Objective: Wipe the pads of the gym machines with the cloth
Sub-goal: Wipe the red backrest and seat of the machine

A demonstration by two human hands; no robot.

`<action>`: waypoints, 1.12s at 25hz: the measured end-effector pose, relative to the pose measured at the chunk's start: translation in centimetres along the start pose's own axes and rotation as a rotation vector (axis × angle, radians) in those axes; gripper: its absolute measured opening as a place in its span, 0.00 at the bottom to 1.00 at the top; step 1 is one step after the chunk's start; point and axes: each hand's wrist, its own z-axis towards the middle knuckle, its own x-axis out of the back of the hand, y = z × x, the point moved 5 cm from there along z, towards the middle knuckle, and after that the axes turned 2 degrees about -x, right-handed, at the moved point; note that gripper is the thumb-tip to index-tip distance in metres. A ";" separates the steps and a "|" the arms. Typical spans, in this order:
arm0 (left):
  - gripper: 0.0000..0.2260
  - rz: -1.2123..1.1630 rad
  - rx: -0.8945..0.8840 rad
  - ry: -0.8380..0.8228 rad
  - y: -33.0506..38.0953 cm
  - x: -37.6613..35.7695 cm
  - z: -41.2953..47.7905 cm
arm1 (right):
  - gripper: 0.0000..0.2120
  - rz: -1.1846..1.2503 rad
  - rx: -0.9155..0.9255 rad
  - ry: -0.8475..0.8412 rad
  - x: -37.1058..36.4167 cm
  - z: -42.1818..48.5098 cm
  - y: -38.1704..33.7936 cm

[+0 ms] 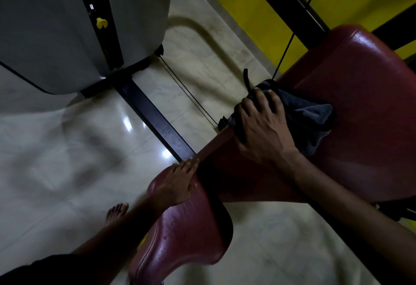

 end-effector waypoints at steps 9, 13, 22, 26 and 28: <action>0.30 0.134 -0.011 -0.019 -1.3 -0.8 -0.8 | 0.26 -0.007 0.134 -0.091 -3.8 -0.3 -4.4; 0.28 0.128 0.045 0.028 -1.3 -1.5 -2.2 | 0.20 -0.154 0.167 -0.122 -5.2 -0.2 -4.3; 0.28 0.137 0.080 0.100 -1.4 -1.1 -3.3 | 0.29 -0.221 0.245 -0.299 -8.3 1.1 -7.6; 0.31 0.118 0.100 0.082 -2.2 -1.0 -3.9 | 0.19 -0.184 0.285 -0.377 -9.8 1.7 -9.4; 0.33 0.098 0.104 0.101 -2.8 -1.3 -4.0 | 0.19 -0.116 0.356 -0.393 -12.2 2.4 -12.1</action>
